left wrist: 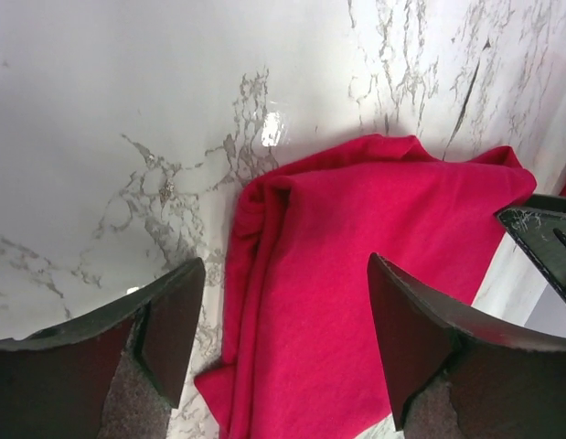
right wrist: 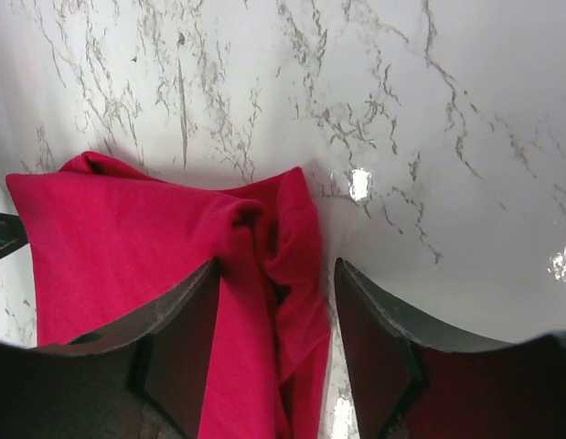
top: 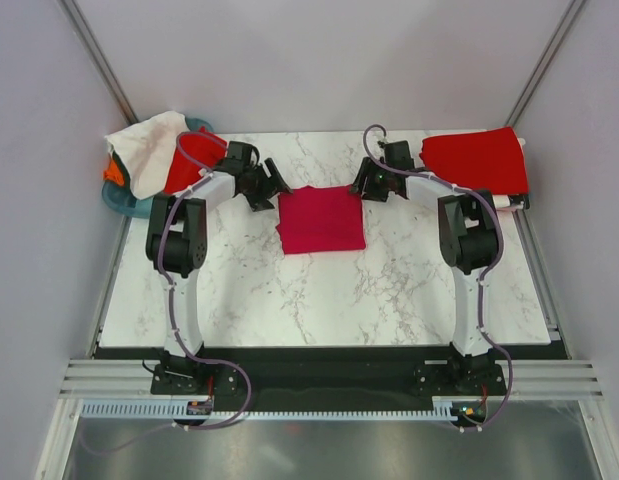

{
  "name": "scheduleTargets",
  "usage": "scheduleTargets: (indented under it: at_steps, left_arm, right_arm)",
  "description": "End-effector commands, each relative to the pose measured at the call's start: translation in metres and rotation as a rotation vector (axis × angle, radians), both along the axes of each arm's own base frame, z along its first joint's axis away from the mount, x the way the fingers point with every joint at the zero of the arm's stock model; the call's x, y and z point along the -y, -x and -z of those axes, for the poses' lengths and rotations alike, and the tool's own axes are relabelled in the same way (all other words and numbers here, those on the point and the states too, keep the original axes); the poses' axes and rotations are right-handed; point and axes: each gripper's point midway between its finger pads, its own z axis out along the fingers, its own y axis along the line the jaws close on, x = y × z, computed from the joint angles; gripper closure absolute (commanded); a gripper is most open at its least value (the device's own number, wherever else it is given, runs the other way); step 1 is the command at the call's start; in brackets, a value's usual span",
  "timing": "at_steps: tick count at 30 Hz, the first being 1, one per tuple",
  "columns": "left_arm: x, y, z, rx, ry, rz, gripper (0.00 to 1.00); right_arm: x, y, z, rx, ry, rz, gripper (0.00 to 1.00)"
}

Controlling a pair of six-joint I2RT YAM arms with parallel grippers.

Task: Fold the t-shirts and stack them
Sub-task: Fold the tshirt

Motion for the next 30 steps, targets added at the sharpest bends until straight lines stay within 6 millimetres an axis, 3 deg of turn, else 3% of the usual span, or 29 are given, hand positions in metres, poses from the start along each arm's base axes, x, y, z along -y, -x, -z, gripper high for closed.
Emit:
scheduleTargets:
  at_steps: [1,4,6,8,11,13,15,17,21,27,28,30]
  left_arm:
    - [-0.004,-0.007,0.010,0.013,-0.048,0.024,0.21]
    - [-0.004,-0.008,0.016,0.005,-0.052,0.024,0.27]
    - [-0.004,-0.008,0.021,-0.007,-0.054,0.021,0.30]
    - [-0.004,-0.009,0.022,-0.007,-0.053,0.020,0.31]
    - [-0.006,-0.011,0.024,-0.007,-0.062,0.015,0.36]
    - [-0.006,-0.012,0.025,-0.004,-0.065,0.014,0.45]
    - [-0.006,-0.013,0.025,-0.005,-0.064,0.012,0.48]
    - [-0.006,-0.014,0.024,0.000,-0.063,0.010,0.54]
    - [-0.005,-0.014,0.023,0.003,-0.060,0.008,0.54]
    - [-0.002,-0.011,0.023,0.014,-0.037,0.025,0.54]
    - [-0.001,-0.011,0.023,0.017,-0.030,0.029,0.54]
    - [0.003,-0.008,0.020,0.020,-0.016,0.043,0.54]
  right_arm:
    - [-0.005,-0.006,0.010,0.005,0.018,-0.011,0.40]
    - [-0.005,-0.007,0.009,0.011,0.018,-0.012,0.46]
    - [-0.003,-0.008,0.010,0.015,0.032,-0.001,0.42]
    - [0.001,-0.006,0.008,0.010,0.055,0.009,0.29]
    - [0.013,0.000,-0.009,0.049,0.102,0.031,0.27]
    - [0.025,0.004,-0.025,0.083,0.148,0.058,0.28]
    - [0.035,0.009,-0.042,0.114,0.189,0.071,0.30]
    - [0.052,0.014,-0.045,0.105,0.269,0.116,0.35]
    - [0.087,0.029,-0.057,0.083,0.434,0.191,0.44]
    - [0.137,0.073,-0.064,0.061,0.625,0.353,0.54]
    - [0.141,0.079,-0.065,0.066,0.617,0.401,0.59]
    - [0.154,0.096,-0.069,0.108,0.598,0.481,0.60]
